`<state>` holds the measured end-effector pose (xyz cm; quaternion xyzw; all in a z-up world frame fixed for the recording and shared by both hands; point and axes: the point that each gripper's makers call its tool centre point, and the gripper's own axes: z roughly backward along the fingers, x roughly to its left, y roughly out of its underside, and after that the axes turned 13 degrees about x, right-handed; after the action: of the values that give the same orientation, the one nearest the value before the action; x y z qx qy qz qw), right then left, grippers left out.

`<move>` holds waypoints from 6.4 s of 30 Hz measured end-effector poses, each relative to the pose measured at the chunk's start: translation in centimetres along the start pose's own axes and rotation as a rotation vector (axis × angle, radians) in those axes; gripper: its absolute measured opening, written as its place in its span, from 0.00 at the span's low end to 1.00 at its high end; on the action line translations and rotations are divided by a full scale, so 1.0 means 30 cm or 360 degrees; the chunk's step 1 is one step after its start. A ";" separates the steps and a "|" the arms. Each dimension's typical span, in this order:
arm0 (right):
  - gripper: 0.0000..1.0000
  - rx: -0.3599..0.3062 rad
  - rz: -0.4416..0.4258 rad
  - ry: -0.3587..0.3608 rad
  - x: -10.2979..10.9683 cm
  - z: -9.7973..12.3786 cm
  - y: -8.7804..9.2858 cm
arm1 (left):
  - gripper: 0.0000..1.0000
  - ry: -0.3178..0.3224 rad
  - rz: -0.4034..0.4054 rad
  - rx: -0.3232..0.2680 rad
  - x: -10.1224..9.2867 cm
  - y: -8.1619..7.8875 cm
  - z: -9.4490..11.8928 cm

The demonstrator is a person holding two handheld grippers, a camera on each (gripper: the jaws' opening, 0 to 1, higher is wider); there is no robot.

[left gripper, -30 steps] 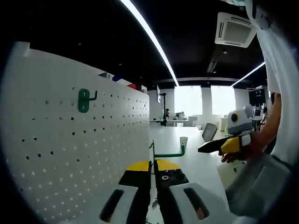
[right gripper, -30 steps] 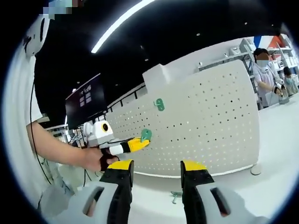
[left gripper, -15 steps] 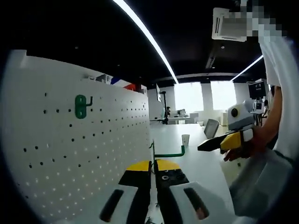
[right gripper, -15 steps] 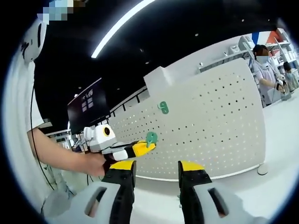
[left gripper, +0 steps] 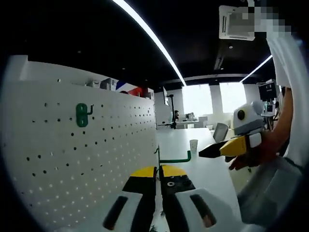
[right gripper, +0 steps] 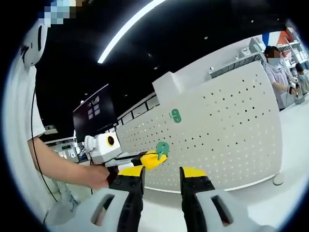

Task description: Insert the hook assembly into the mounting plate slot until the hook locks in place.

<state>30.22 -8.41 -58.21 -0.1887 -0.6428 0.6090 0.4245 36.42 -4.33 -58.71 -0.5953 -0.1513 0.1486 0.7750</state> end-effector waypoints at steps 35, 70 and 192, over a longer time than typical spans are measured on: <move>0.17 -0.0106 -0.0064 -0.0064 0.022 -0.076 -0.070 | 0.02 -0.0055 0.0011 -0.0025 -0.063 -0.039 -0.005; 0.07 -0.0135 -0.0031 -0.0005 0.026 -0.125 -0.103 | 0.02 -0.0099 0.0031 -0.0053 -0.085 -0.076 -0.003; 0.00 0.0096 0.0332 0.0312 -0.063 -0.103 -0.182 | 0.77 -0.0378 0.0070 0.0087 -0.017 0.004 0.126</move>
<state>35.19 -8.92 -53.98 -0.3003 -0.5566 0.6475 0.4251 34.40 -1.20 -57.92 -0.5553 -0.2248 0.2390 0.7642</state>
